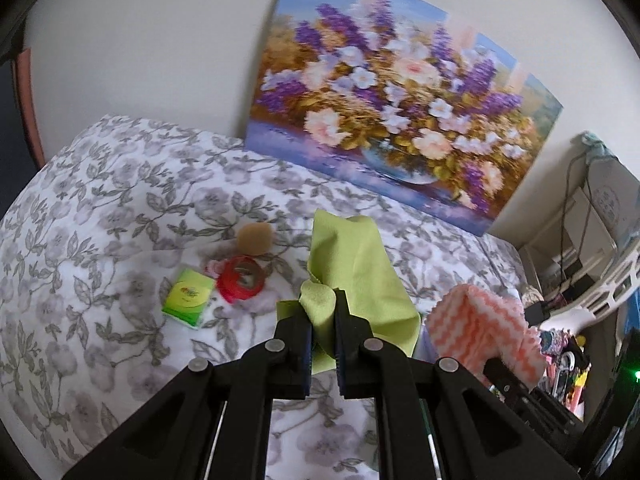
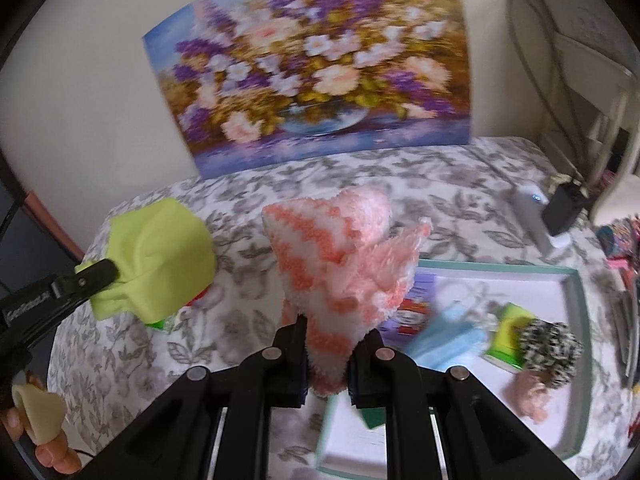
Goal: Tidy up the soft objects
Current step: 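Carry the chevron towel and lime-green cloth over the white tray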
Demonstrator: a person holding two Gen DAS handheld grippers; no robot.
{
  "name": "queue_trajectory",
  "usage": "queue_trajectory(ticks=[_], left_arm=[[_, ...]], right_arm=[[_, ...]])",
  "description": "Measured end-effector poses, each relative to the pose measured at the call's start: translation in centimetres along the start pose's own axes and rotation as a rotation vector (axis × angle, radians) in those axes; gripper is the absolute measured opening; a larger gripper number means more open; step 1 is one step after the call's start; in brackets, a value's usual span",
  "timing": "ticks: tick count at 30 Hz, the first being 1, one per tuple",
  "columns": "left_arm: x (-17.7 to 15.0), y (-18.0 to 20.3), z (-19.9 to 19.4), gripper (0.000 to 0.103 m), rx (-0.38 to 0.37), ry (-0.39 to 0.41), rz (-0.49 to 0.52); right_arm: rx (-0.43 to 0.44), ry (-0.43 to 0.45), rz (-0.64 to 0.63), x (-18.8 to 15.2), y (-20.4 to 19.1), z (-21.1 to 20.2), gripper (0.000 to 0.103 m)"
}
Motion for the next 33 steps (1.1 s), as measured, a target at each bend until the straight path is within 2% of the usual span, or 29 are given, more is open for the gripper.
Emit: queue_trajectory(ticks=[7,18,24,28,33], left_arm=[[-1.3,4.7,0.8,0.009,-0.03,-0.019,0.086],[-4.8,13.6,2.2,0.009,-0.053,-0.049,0.291],[-6.8,17.6,3.1,0.009,-0.075,-0.073,0.393],[-7.6,18.8,3.9,0.009,-0.086,-0.097,0.423],[-8.4,19.3,6.7,0.009,-0.075,-0.172,0.433]], right_arm=[[-0.039,0.016,0.111,0.3,5.7,-2.0,0.015],[-0.07,0.012,0.264,-0.4,12.8,-4.5,0.015],[-0.079,0.014,0.304,-1.0,14.9,-5.4,0.015],[-0.075,0.01,0.323,-1.4,15.7,-5.6,0.015],[-0.077,-0.058,0.313,-1.6,15.7,-3.8,0.015]])
Point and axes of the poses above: each gripper's, at about its wrist camera, not at the fingertips, and z roughly the way its jaws point, y to its right, x to its top, the point moved 4 cm from there along z, roughly the way its jaws point, and after that the axes turned 15 degrees about -y, right-handed, at the moved point
